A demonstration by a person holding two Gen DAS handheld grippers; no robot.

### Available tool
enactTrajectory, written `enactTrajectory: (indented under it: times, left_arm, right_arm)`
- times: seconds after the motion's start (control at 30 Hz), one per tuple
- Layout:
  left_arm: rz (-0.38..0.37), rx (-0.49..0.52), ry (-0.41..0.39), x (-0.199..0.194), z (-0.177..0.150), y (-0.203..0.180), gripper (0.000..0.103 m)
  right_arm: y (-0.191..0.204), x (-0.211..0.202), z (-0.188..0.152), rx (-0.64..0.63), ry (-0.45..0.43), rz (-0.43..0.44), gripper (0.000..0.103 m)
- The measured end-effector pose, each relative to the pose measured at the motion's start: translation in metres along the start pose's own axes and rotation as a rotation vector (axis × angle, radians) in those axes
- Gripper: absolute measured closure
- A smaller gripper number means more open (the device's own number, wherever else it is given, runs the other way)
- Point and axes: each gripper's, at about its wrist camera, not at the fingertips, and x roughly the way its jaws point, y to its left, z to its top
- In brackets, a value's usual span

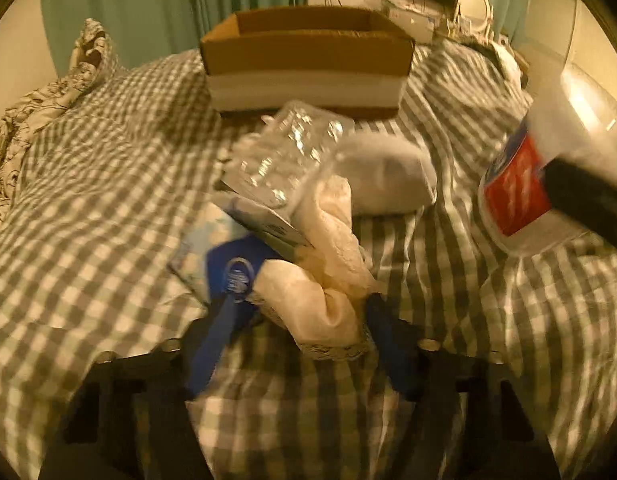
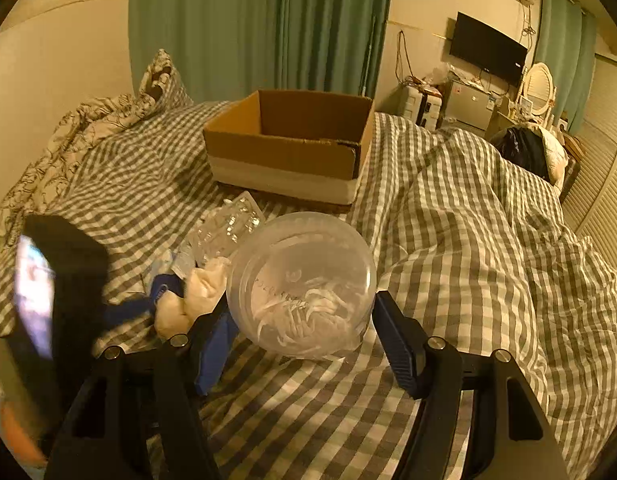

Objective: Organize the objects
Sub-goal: 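Grasp the clear plastic cup with the right tool while the left tool grasps white lace cloth, then carry the cup and cloth over the cardboard box and open both tools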

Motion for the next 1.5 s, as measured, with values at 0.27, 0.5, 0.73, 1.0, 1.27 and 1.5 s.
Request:
enactTrajectory:
  times: [0.27, 0.5, 0.73, 1.0, 1.27, 1.5]
  left_arm:
    - [-0.028, -0.029, -0.05, -0.02, 0.005, 0.009, 0.088]
    - [-0.053, -0.069, -0.206, -0.071, 0.054, 0.027, 0.088]
    - [-0.031, -0.084, -0.286, -0.086, 0.124, 0.051, 0.088]
    - [0.01, -0.083, -0.314, -0.073, 0.202, 0.068, 0.088]
    - [0.037, -0.077, -0.29, -0.022, 0.258, 0.081, 0.088]
    - [0.01, -0.071, -0.211, 0.036, 0.261, 0.079, 0.088]
  right_arm:
    - [0.003, -0.027, 0.012, -0.015, -0.056, 0.019, 0.037]
    - [0.001, -0.045, 0.056, -0.048, -0.143, 0.025, 0.037]
    - [-0.01, -0.042, 0.124, -0.057, -0.217, 0.048, 0.037]
    - [-0.009, -0.011, 0.204, -0.076, -0.288, 0.08, 0.037]
    - [-0.008, 0.084, 0.258, -0.059, -0.229, 0.117, 0.038]
    - [-0.029, 0.153, 0.244, 0.015, -0.122, 0.161, 0.037]
